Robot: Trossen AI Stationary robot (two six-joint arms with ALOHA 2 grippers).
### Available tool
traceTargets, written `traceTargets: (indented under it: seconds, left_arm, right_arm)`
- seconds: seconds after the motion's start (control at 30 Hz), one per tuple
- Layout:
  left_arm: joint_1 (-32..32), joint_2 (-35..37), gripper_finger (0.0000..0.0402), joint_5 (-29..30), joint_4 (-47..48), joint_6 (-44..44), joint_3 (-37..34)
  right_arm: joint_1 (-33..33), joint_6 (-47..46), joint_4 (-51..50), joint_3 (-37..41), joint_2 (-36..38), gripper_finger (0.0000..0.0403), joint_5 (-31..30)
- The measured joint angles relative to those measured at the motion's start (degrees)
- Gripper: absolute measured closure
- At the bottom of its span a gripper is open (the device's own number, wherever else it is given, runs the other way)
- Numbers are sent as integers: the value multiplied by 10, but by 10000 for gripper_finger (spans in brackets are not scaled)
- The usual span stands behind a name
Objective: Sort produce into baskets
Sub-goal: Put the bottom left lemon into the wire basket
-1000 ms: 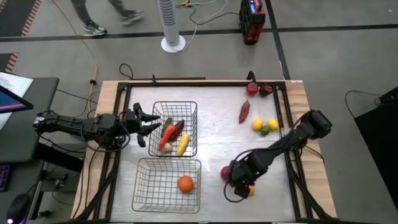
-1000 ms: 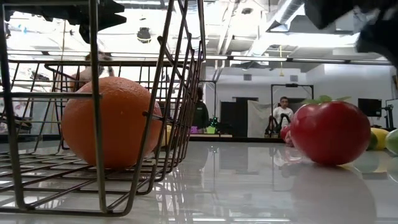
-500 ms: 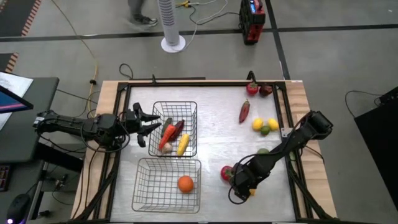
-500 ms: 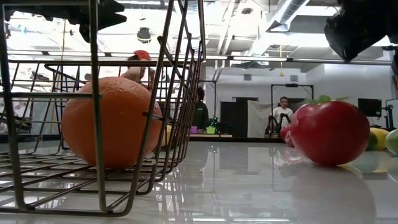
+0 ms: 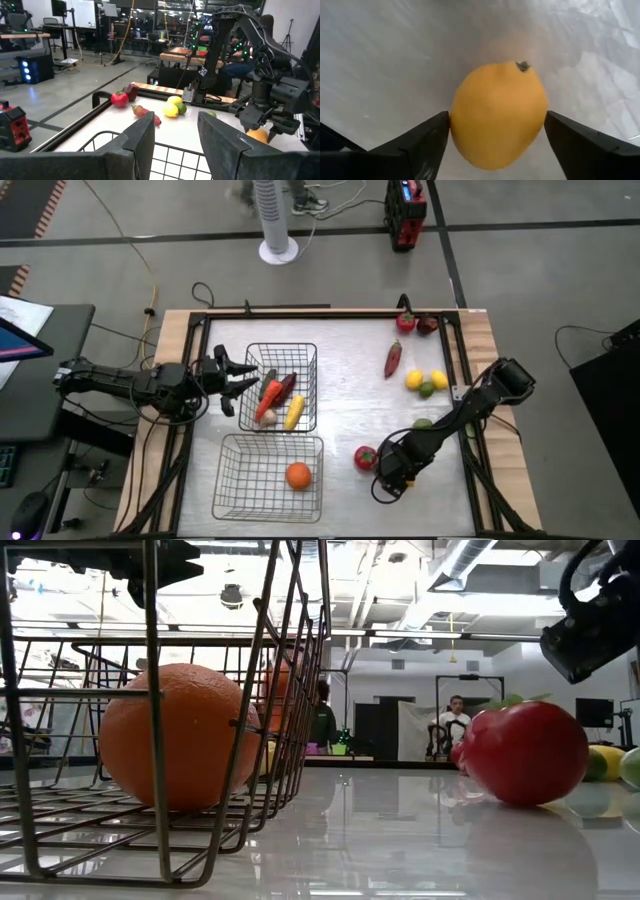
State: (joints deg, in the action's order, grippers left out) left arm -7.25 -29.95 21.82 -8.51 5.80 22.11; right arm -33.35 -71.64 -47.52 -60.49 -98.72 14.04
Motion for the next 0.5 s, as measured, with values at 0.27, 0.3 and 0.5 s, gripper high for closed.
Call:
traceTargets:
  seconds: [0.27, 0.3, 0.5]
  left_arm:
    - [0, 0, 264, 0, 0, 0, 0]
    - [0, 0, 264, 0, 0, 0, 0]
    - [0, 0, 264, 0, 0, -1, 0]
  right_arm:
    - [1, 40, -3, -1, 0, 131, 0]
    - [1, 47, -3, -1, 0, 132, 0]
    - [7, 98, -32, -9, 0, 132, 0]
